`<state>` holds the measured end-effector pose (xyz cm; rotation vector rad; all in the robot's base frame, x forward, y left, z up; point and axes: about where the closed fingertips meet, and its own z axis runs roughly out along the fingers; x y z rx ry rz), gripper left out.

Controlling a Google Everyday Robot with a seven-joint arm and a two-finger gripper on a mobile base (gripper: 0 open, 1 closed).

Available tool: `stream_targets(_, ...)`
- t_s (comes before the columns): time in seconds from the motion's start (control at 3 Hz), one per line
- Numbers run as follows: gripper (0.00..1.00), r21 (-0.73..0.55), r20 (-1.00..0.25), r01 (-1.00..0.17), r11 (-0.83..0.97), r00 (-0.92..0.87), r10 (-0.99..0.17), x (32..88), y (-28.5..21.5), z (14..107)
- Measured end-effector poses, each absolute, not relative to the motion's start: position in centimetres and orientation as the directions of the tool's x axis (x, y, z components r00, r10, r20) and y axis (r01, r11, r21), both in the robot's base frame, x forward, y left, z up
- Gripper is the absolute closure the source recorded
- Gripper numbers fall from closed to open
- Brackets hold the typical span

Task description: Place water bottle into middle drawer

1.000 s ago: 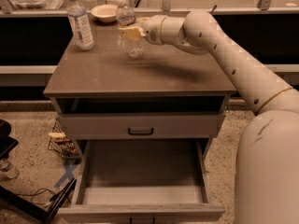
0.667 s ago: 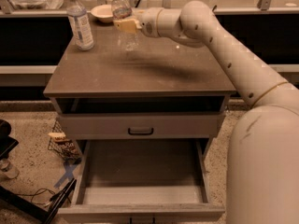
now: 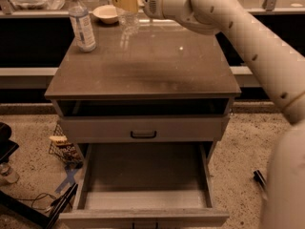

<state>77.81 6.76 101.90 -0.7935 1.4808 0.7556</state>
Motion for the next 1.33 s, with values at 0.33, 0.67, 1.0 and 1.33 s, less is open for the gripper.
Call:
stream_targets(0.33, 1.0, 0.004, -0.999, -0.785, 0.619, -0.024, -0.024, 71.7, 2.9, 105.2)
stream_targets(0.67, 1.0, 0.004, -1.0, -0.746, 0.666, -0.001, 0.005, 65.9, 2.0, 107.0)
stream_targets(1.0, 1.0, 0.026, -0.999, -0.766, 0.643, -0.039, -0.007, 60.0, 3.7, 103.2)
stream_targets(1.33, 1.0, 0.032, -0.994, -0.837, 0.546, -0.081, -0.067, 53.1, 5.8, 96.1)
